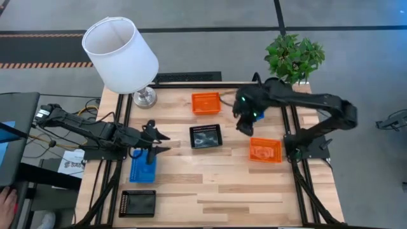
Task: Stack baskets by color
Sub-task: Stack the blue bin on the top blue bin
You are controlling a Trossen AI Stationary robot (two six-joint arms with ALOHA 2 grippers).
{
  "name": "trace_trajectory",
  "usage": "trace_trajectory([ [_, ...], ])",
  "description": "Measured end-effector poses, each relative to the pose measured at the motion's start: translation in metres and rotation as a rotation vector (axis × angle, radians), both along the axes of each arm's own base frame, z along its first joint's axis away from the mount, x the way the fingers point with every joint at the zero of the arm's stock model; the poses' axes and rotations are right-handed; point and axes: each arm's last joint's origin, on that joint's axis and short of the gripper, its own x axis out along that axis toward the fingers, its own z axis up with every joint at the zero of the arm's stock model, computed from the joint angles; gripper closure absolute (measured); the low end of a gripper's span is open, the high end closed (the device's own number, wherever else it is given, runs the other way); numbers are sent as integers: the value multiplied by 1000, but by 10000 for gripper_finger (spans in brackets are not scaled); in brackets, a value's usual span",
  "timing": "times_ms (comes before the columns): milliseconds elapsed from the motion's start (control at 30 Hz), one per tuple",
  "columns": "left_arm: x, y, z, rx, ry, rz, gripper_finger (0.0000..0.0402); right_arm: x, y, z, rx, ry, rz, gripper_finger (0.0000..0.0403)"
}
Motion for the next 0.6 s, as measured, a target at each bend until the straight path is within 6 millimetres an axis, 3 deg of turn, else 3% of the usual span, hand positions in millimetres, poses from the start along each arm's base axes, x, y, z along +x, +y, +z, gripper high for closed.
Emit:
trace_trajectory([
  [300, 2, -8, -15, -66, 230, -140, 200, -14, 54, -3, -21, -7, 11, 283],
  [600, 9, -8, 9, 55, 619, -71, 200, -11, 62, -5, -50, -1, 48, 283],
])
